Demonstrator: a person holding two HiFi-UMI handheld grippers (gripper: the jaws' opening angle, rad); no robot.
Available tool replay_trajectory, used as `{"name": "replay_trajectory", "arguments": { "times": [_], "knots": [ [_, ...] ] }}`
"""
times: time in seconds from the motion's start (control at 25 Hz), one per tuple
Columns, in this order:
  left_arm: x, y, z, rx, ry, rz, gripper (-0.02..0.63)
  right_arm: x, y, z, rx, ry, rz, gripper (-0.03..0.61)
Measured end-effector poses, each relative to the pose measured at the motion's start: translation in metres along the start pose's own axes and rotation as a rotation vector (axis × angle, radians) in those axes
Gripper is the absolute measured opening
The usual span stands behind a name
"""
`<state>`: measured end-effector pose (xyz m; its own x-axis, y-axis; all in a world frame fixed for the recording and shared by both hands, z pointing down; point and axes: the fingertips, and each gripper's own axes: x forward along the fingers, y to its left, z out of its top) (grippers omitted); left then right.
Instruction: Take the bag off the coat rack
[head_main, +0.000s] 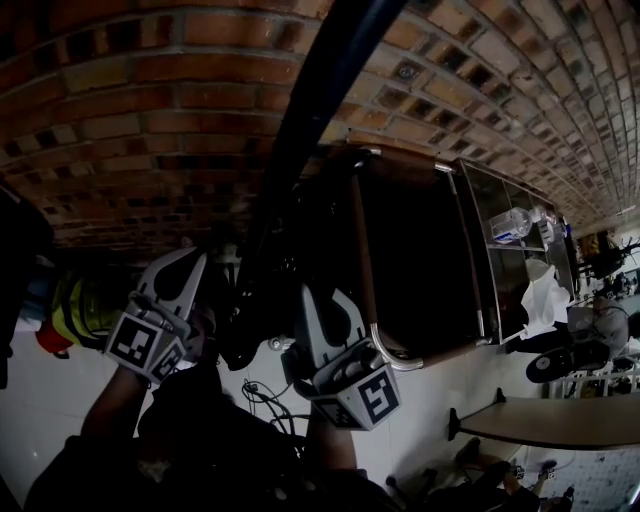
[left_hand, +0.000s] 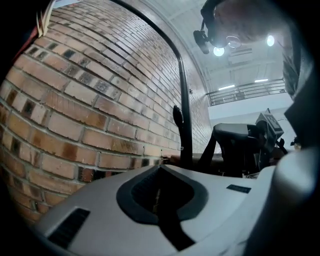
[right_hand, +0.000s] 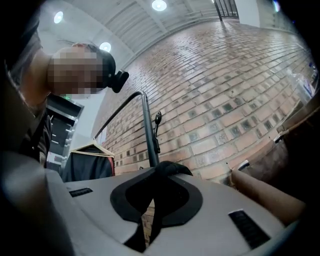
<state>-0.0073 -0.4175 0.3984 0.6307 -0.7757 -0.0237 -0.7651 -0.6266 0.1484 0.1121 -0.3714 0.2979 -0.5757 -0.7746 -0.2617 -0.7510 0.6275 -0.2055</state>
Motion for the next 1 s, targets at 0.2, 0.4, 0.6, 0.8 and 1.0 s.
{"name": "replay_trajectory", "arguments": {
  "times": [0.2, 0.4, 0.6, 0.8, 1.0],
  "knots": [
    [-0.019, -0.027, 0.017, 0.016, -0.021, -0.018, 0.017, -0.030, 0.020, 0.016, -0.007, 0.006, 0.003, 0.028],
    [-0.046, -0.061, 0.039, 0.026, -0.049, -0.015, 0.018, -0.074, 0.040, 0.041, 0.001, -0.031, -0.008, 0.028],
    [-0.082, -0.099, 0.053, 0.069, -0.066, -0.004, 0.017, -0.116, 0.068, 0.050, 0.030, -0.014, 0.019, 0.028],
    [-0.127, -0.139, 0.056, 0.078, -0.076, 0.026, 0.017, -0.157, 0.103, 0.047, 0.063, 0.023, 0.066, 0.028],
    [-0.165, -0.176, 0.056, 0.071, -0.076, 0.038, 0.018, -0.191, 0.134, 0.048, 0.098, 0.030, 0.116, 0.026]
  ]
}}
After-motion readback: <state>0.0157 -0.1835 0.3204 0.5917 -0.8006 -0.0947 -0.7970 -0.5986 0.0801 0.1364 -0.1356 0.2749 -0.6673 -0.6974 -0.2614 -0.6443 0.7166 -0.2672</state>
